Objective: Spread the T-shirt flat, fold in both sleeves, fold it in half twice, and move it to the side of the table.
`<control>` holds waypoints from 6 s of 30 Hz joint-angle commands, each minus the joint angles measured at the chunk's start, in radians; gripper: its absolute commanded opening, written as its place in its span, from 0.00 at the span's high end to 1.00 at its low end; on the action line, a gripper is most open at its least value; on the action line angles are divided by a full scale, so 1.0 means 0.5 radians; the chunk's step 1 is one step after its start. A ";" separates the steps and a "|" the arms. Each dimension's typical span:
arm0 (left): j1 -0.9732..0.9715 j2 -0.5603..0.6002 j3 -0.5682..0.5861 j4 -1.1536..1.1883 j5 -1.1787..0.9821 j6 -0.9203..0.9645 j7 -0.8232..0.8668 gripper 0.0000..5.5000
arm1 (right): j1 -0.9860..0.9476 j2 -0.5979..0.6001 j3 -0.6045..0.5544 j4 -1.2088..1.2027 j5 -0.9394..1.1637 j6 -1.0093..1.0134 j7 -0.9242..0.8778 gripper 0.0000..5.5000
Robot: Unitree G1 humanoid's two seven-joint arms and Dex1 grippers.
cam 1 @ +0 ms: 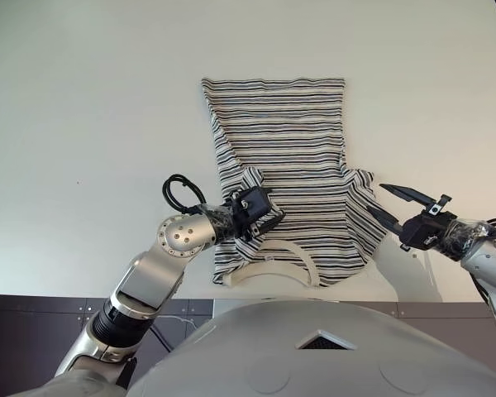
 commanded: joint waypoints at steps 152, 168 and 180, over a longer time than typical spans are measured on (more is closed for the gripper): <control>0.441 0.015 1.199 0.279 -0.154 -1.267 0.092 0.75 | -0.073 -0.059 -0.100 -0.050 0.027 -0.044 -0.060 0.59; 0.940 -0.377 1.766 0.172 -1.460 -0.162 0.490 0.75 | 0.077 0.032 -0.249 -0.036 0.040 -0.095 -0.139 0.59; 0.736 -0.276 1.499 0.430 -1.088 -0.286 0.368 0.75 | 0.029 0.012 -0.224 0.025 0.023 -0.112 -0.117 0.59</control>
